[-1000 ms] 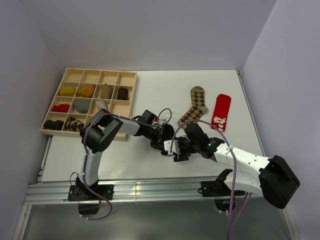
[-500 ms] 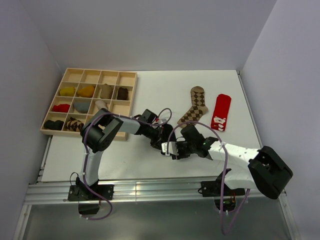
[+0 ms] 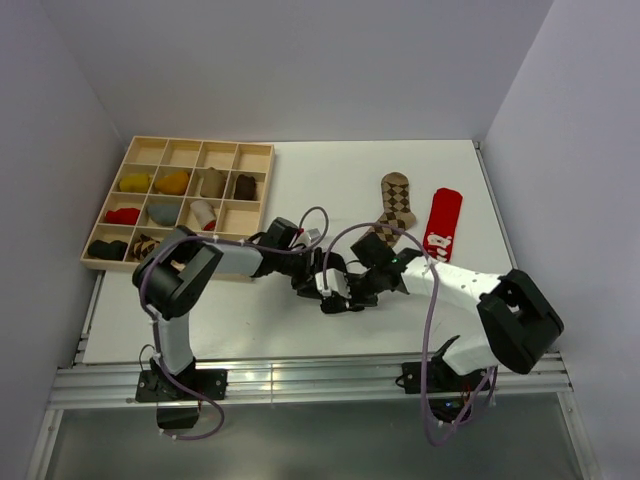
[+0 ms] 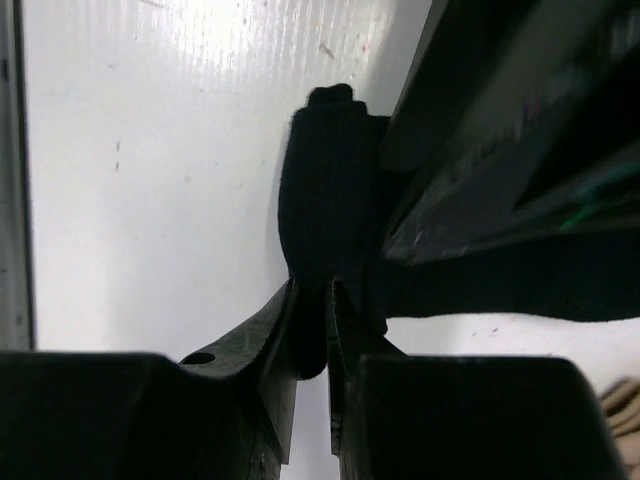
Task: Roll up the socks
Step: Roll the sock at the center of the board.
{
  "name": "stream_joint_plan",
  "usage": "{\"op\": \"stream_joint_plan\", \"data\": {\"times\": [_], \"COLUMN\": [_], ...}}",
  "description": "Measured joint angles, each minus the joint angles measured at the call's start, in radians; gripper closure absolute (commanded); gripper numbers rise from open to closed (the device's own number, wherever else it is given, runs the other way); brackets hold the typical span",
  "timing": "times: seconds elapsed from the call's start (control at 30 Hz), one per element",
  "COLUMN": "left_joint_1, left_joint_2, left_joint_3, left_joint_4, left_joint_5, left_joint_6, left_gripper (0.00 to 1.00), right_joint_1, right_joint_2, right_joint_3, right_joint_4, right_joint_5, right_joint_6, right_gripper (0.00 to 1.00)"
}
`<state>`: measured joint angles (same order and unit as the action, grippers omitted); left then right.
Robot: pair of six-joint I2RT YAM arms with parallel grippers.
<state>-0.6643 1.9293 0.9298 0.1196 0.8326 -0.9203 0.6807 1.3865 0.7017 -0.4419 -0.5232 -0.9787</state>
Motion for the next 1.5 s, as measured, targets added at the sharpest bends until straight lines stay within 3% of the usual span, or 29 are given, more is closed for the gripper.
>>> {"op": "stream_joint_plan", "data": {"times": [0.3,0.57,0.73,0.93,1.3,1.5], "left_joint_1": [0.027,0.023,-0.14,-0.35,-0.574,-0.628], "left_joint_2": [-0.175,-0.455,-0.569,-0.532,-0.248,-0.196], "left_joint_3": [-0.213,-0.441,-0.471,-0.452,-0.195,-0.168], "left_joint_4": [0.238,0.406,0.436,0.433,0.324,0.308], "left_joint_5": [-0.234,-0.52,-0.761,-0.887,-1.066,-1.17], "left_joint_6": [-0.042,0.047,0.251,0.472,0.729,0.797], "left_gripper": [0.49,0.45,0.43,0.38,0.37,0.36], "right_joint_1": [-0.117,-0.215,-0.243,-0.245,-0.251,-0.264], "right_joint_2": [0.235,0.52,0.677,0.789,0.83,0.848], "right_joint_3": [0.221,0.486,0.629,0.724,0.768,0.773], "right_joint_4": [-0.317,-0.615,-0.77,-0.871,-0.911,-0.922], "right_joint_5": [-0.134,-0.241,-0.29,-0.334,-0.343,-0.354], "right_joint_6": [-0.047,-0.093,-0.101,-0.1,-0.088,-0.09], "right_gripper": [0.81,0.81,0.81,0.81,0.81,0.81]}}
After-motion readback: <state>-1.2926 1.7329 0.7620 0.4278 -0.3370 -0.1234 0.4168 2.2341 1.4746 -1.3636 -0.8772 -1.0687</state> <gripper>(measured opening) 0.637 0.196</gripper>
